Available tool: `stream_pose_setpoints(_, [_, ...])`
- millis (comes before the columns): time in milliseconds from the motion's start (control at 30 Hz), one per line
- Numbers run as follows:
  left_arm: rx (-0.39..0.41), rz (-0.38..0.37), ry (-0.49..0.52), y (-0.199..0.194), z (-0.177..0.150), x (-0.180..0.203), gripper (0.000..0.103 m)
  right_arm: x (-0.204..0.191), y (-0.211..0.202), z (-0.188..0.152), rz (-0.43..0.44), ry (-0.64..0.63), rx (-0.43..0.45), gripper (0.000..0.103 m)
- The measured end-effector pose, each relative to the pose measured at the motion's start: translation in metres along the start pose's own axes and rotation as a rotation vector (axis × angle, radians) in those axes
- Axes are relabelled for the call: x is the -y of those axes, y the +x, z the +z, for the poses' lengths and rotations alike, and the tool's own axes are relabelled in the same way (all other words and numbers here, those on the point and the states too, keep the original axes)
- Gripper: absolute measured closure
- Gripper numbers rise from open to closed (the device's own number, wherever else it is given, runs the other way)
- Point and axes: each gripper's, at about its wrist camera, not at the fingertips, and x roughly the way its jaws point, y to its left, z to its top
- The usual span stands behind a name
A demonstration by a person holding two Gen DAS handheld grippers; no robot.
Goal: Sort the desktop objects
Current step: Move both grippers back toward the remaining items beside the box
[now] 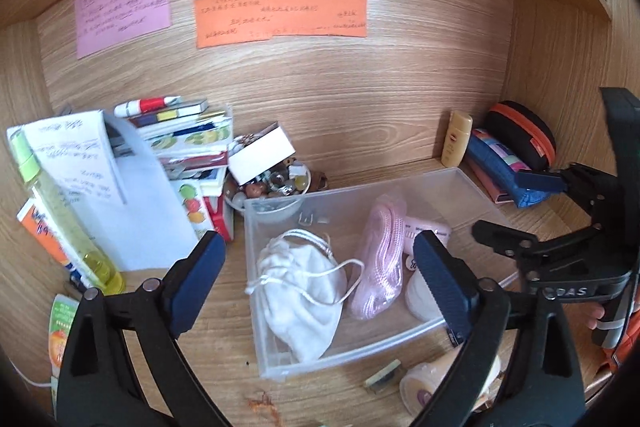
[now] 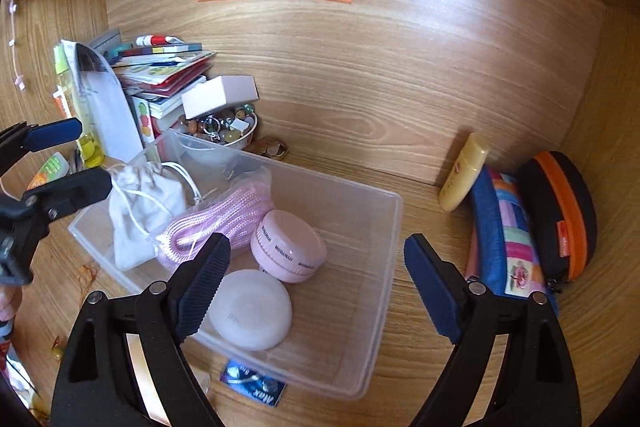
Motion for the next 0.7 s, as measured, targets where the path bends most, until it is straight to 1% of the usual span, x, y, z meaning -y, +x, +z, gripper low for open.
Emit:
stream_pose_setpoints(67, [-0.002, 0.002, -0.025, -0.007, -0.004, -0.005, 0.007, -0.001, -0.012, -0.006, -0.005, -0.005, 0.015, 0.016])
stream_pose_setpoints(233, [-0.015, -0.033, -0.102, -0.025, -0.015, -0.018, 0.007, -0.007, -0.039, -0.024, -0.015, -0.014, 0.038, 0.014])
stream_pose_setpoints(333, [-0.021, -0.034, -0.131, -0.035, -0.024, -0.023, 0.007, -0.009, -0.051, -0.037, -0.021, -0.017, 0.042, 0.014])
stream_pose_setpoints(533, [-0.025, -0.01, -0.112, -0.054, -0.049, -0.024, 0.007, -0.015, -0.073, -0.07, -0.014, 0.007, 0.029, 0.014])
stream_pose_setpoints(700, [-0.044, -0.031, -0.104, -0.064, -0.068, -0.022, 0.007, -0.019, -0.082, -0.092, -0.018, 0.024, 0.002, 0.014])
